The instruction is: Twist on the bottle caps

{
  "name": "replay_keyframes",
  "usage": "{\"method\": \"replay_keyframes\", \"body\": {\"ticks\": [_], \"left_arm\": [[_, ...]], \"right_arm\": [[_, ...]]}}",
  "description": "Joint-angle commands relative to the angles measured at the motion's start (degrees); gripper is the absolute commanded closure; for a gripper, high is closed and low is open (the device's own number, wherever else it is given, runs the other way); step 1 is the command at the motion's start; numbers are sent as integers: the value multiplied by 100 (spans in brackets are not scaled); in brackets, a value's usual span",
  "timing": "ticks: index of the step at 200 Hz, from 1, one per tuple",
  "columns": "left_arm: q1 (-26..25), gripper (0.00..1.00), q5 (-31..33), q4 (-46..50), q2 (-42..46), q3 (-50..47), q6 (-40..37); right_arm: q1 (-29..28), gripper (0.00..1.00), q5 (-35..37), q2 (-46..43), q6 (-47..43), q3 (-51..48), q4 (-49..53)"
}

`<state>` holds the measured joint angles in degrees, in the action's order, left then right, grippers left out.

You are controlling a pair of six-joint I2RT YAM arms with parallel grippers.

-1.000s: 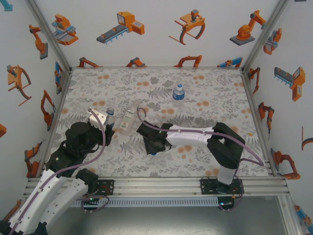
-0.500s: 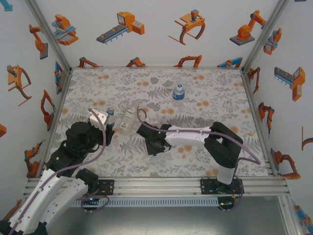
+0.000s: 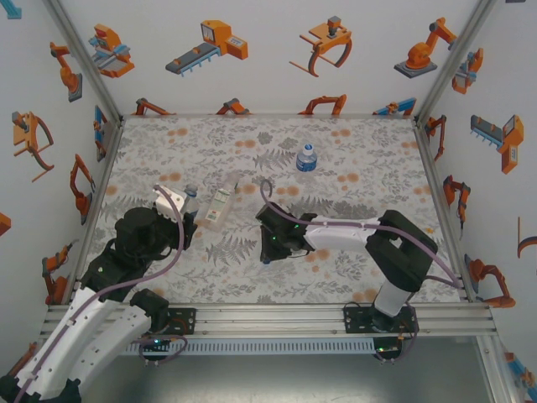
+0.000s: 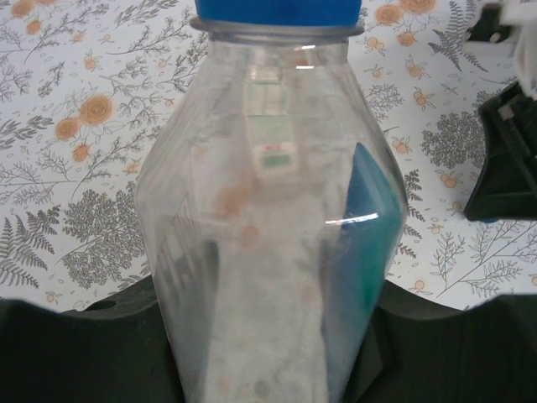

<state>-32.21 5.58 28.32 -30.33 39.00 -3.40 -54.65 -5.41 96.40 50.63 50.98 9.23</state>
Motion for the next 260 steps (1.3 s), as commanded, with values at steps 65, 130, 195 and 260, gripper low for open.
{"method": "replay_keyframes", "body": {"ticks": [65,130,195,260], "left_arm": [[4,87,2,102,-260,142,117],[7,87,-272,139,-336,173,505],[-2,84,-791,370,-702,603,616],[-12,83,-466,400,-440,281,334]], "right_arm": [[1246,61,-548,-1269,602,-1998,-1179],[1214,53,294,-1689,-249,-1016,927],[401,51,1541,-1241,-962,348,2464],[-183,49,1646,-560,-1312,861,2263]]}}
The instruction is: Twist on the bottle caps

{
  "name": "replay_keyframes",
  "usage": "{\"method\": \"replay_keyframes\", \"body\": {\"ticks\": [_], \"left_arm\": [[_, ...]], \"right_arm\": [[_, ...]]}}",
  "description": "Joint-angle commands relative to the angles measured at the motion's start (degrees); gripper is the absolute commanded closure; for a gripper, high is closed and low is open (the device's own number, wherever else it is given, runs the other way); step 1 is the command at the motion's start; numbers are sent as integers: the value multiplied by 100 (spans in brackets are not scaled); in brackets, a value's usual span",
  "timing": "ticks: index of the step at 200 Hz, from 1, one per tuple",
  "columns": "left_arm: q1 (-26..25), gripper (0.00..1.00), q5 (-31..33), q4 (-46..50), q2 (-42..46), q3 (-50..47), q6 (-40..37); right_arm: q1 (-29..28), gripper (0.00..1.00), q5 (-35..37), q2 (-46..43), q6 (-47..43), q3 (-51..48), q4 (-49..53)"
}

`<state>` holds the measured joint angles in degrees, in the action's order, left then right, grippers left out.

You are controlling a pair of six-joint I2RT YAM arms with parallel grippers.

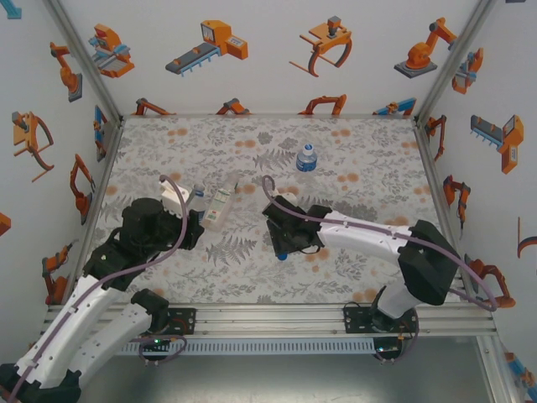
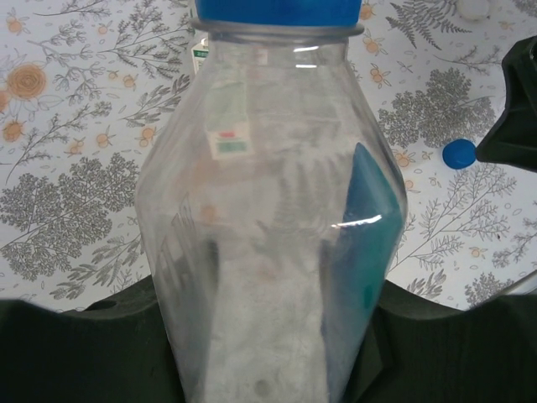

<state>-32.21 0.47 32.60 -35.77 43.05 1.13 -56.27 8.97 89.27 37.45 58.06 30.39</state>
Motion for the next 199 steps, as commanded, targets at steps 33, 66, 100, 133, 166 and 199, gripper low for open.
{"method": "replay_keyframes", "body": {"ticks": [33,66,100,133,166,199], "left_arm": [[-9,83,65,-43,94,-107,-186],[-9,82,64,-52,104,-104,-196],[-13,82,72,-53,139,-108,-205],[-23,82,86,-63,141,-112,-206],[-31,82,110,-52,142,-111,-204],[-40,79,155,-52,173,-112,-203]], "right_arm": [[-84,47,184,426,300,230,116],[-126,47,182,622,532,249,8],[-147,47,195,755,675,235,-155],[-147,49,221,892,680,284,-245],[-147,52,238,1029,669,337,-274],[-147,56,208,1114,656,351,-290]]}}
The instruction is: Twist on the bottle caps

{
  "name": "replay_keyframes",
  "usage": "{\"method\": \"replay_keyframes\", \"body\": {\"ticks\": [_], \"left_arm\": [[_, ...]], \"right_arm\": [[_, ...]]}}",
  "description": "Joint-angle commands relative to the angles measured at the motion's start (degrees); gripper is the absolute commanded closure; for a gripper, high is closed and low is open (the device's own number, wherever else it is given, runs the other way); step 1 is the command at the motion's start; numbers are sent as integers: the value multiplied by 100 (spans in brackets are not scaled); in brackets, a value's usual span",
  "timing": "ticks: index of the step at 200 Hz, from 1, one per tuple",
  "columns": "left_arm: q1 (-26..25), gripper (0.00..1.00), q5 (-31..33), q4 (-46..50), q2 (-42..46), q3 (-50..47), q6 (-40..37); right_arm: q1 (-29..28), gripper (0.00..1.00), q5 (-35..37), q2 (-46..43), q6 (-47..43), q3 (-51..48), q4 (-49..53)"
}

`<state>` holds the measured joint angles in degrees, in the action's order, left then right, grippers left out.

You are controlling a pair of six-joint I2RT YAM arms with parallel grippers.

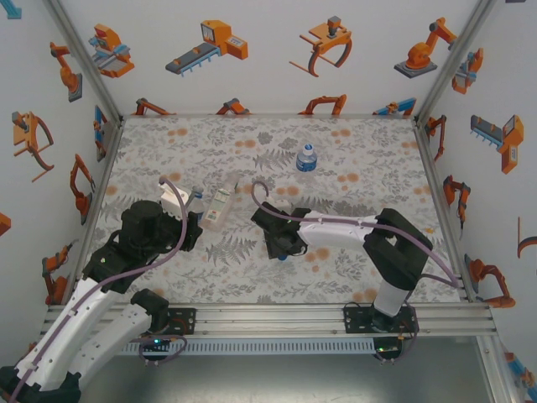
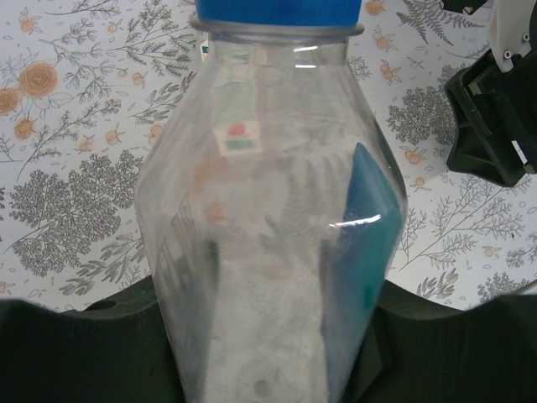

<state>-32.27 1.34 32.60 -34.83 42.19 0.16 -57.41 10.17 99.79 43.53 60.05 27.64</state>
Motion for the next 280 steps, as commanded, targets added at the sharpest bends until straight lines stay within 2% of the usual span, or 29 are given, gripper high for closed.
{"method": "replay_keyframes", "body": {"ticks": [1,50,148,280], "left_arm": [[-29,78,72,-52,80,-27,-110],[-56,76,98,-50,77,-21,-113],[-120,77,145,-28,96,-20,-115],[-211,77,287,7,129,-25,-116]], "right_arm": [[-34,57,85,65,49,154,-14],[-31,61,5,93,51,138,18],[-31,58,-128,89,15,285,260],[-40,63,-153,191,-121,335,288]]}}
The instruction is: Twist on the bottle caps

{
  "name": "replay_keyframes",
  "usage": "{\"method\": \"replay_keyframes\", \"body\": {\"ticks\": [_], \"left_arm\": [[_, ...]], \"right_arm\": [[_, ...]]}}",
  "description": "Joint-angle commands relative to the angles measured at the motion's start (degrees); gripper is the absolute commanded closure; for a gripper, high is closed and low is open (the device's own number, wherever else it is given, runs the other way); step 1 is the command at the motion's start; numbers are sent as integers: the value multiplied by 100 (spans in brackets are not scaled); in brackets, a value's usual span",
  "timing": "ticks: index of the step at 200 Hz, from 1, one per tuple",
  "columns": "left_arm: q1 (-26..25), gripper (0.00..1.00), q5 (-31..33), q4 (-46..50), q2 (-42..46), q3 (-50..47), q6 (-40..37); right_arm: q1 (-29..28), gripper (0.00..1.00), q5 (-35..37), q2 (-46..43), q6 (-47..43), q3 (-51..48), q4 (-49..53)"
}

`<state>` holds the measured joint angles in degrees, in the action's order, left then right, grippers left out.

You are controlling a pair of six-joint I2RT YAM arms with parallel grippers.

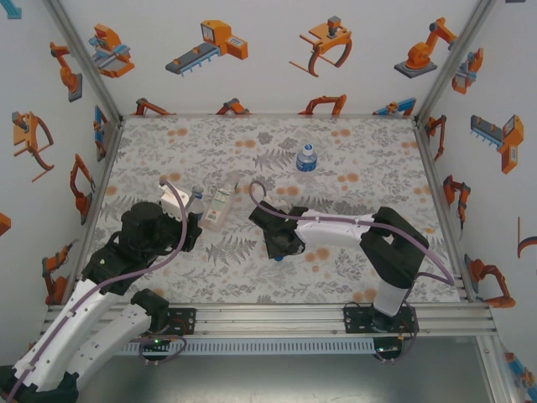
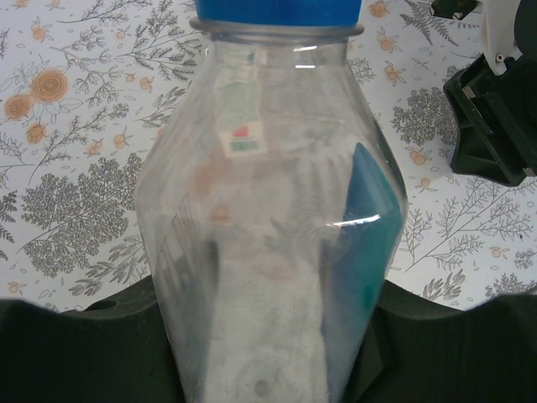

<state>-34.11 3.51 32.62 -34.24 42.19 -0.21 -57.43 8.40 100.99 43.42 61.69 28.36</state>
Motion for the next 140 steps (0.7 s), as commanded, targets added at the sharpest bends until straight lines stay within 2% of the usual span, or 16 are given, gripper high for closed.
{"method": "replay_keyframes", "body": {"ticks": [1,22,47,72,107,140], "left_arm": [[-31,77,71,6,68,-22,-82],[-43,78,71,16,67,-19,-72],[-64,84,-72,-20,126,-45,-54],[-84,90,-678,-206,133,-79,-123],[-162,93,-1434,-409,-26,-47,-242],[-524,96,-2026,-587,-319,92,-670]], "right_arm": [[-30,64,27,75,-112,174,219],[-36,68,65,-23,-156,168,222],[-37,72,130,-287,-241,143,266],[-37,75,209,-771,-388,102,327],[-26,78,206,-1670,-807,36,379],[-18,80,-14,-2627,-1517,79,373]]}}
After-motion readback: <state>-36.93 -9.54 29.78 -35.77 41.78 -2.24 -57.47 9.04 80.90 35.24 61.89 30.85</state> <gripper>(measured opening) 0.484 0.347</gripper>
